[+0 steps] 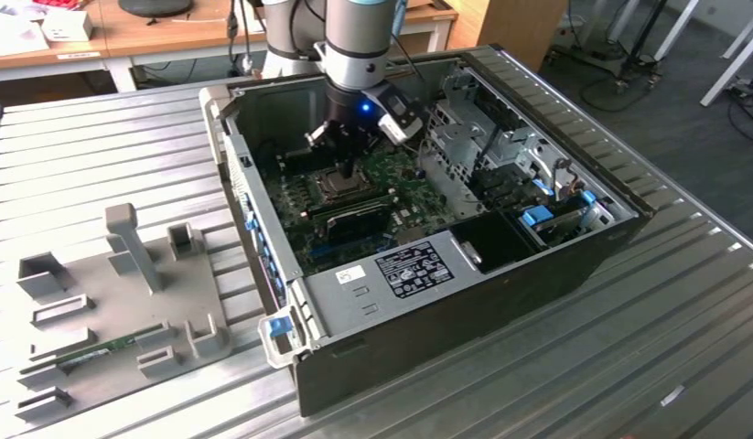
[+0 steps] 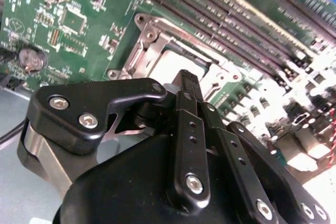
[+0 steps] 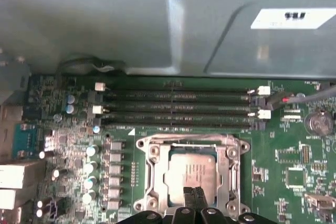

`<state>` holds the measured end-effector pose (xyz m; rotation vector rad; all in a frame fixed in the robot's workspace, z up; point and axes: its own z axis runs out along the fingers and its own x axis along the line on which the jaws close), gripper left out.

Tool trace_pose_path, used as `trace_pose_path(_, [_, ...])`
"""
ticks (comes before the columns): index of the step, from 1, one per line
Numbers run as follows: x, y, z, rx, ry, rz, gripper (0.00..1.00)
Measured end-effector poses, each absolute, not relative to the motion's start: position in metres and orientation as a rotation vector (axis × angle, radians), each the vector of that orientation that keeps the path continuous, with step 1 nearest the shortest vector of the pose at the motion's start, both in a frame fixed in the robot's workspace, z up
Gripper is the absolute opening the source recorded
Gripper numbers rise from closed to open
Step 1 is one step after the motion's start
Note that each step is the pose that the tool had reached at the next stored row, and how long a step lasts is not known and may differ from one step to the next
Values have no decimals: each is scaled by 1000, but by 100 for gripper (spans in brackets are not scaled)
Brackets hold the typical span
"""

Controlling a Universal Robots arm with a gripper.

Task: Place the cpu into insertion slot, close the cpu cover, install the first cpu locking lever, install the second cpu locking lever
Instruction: 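Install the second cpu locking lever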

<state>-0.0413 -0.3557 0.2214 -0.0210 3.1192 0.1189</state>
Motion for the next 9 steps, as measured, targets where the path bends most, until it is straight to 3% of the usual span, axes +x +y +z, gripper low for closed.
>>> trace_pose_path(9, [-41,-355,231,-21,3119,119,10])
